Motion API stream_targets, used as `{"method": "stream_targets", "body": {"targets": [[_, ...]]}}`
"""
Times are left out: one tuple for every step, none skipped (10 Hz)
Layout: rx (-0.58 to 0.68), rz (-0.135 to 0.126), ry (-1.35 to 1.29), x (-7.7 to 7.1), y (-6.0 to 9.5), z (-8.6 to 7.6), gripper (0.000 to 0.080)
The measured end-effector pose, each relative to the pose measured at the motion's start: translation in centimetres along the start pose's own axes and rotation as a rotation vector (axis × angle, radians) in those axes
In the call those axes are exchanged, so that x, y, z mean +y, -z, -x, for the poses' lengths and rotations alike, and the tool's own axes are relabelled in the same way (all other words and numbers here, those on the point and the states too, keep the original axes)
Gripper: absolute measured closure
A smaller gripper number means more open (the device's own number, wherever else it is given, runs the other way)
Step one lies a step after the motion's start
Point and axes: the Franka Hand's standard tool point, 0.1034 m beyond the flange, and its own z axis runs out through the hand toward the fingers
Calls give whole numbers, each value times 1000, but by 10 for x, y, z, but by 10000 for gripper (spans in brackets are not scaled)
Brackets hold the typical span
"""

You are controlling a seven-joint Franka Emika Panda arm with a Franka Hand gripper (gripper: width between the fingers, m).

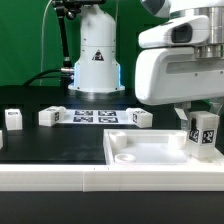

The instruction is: Assemble one leg

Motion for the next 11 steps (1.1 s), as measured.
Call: {"method": "stream_targets", "body": {"targets": [[16,-9,-116,1,0,1,508],[22,-14,-186,1,0,0,507],[30,-23,-317,2,0,0,507],[42,-31,-446,2,0,0,507],[54,-33,-556,2,0,1,507],[56,-29,-646,1,-1,2,507],[57,-27,-774,-1,-1,3,507],[57,-23,-891,-1,-1,3,507],[55,-21,-950,-1,-1,2,507],[51,-28,-998,0,-1,2,507],[48,-33,-1035,-1,-1,2,485]]}}
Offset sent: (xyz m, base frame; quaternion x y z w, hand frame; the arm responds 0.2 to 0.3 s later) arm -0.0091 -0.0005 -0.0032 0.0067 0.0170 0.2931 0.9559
